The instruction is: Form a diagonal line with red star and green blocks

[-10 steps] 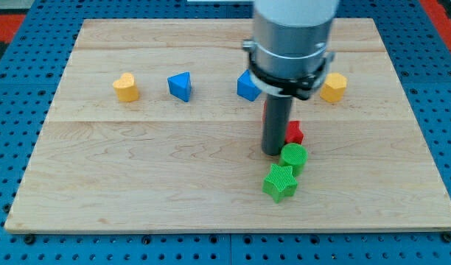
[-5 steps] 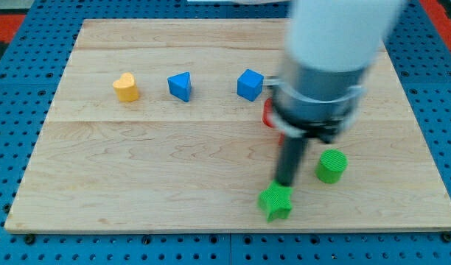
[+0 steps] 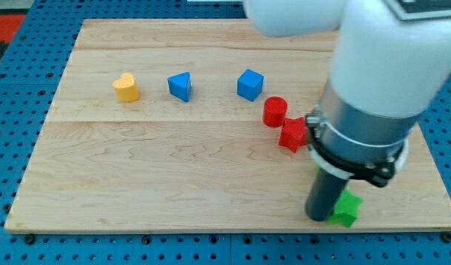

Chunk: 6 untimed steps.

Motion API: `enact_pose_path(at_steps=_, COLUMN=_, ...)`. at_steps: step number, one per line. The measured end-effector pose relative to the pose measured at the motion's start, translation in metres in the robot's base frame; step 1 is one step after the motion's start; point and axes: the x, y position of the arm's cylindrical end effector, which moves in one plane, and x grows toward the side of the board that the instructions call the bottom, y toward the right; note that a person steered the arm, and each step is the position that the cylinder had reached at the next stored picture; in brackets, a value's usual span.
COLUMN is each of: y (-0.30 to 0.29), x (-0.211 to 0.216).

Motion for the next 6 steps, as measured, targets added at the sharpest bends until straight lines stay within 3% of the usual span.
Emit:
enact_pose_path(at_steps=2, y=-0.017, x=0.007)
enact_pose_path(at_steps=4, y=0.062, x=0.006)
enact_pose_path(at_steps=6, y=0.066, x=0.005)
